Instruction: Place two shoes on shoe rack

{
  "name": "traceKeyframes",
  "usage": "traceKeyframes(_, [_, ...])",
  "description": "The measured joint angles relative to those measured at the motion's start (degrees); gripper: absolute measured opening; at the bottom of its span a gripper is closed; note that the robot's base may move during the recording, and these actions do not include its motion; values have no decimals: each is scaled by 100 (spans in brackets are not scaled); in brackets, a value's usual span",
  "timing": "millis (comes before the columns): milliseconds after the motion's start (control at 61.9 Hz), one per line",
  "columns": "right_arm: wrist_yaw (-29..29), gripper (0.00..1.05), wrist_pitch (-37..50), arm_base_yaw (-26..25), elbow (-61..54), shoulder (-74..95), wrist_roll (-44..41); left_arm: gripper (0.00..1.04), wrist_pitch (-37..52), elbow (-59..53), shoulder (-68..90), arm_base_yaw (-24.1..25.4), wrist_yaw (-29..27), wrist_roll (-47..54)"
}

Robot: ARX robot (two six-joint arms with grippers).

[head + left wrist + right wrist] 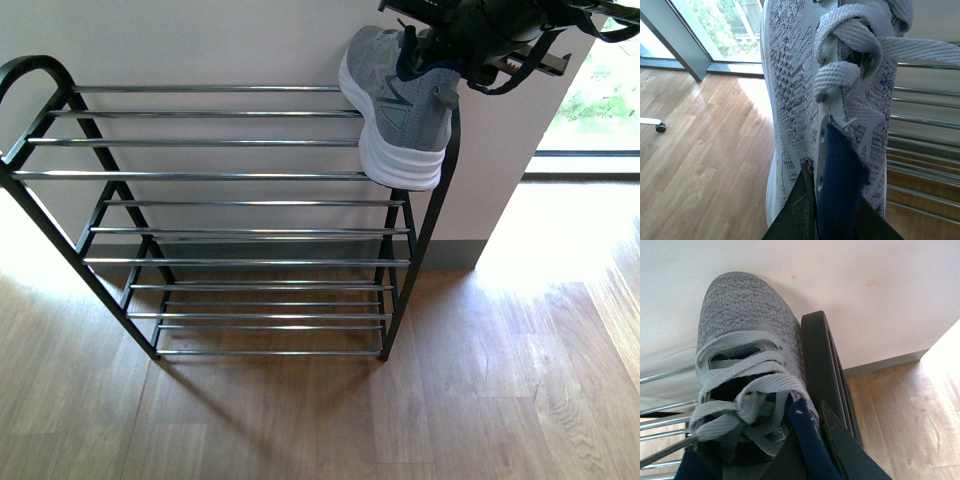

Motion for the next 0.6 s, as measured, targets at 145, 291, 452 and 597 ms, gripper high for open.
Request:
traceKeyframes(145, [-37, 23, -122, -46, -17, -57, 269, 2, 0, -2, 0, 0, 2, 2])
traceKeyframes(291, [-116, 44, -138, -111, -166, -175, 400, 2, 0, 0, 0, 0, 0, 2])
traceKeyframes(452, [-632, 71, -428, -267, -577, -754, 632, 2, 0, -2, 0, 0, 0, 2])
traceKeyframes(597, [-1408, 93, -619, -479, -1084, -1696, 664, 2, 0, -2, 0, 0, 2, 0])
